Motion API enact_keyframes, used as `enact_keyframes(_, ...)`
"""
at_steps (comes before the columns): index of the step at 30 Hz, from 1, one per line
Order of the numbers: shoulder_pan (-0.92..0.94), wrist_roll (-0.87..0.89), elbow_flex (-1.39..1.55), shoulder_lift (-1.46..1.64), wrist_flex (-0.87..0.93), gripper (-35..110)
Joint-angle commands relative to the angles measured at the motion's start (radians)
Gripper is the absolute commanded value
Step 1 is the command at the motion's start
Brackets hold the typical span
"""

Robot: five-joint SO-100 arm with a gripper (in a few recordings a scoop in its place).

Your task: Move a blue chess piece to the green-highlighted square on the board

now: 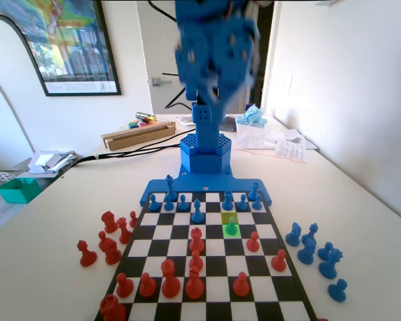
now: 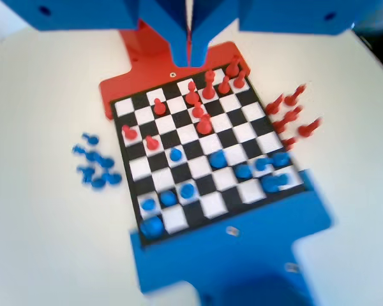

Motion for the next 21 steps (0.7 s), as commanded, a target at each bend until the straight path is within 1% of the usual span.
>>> enact_keyframes(1,0.032,-0.178,-0.132,0.153,0.167,1)
enact_keyframes(5,0.061,-0.290,-0.149,0.241,0.221,1)
enact_keyframes(11,0.072,-0.403,-0.049,0.419,0.222,1)
enact_keyframes(15,0.057,-0.457,0.038,0.529,0.221,1)
enact_keyframes(21,0.020,-0.483,0.179,0.649,0.167,1)
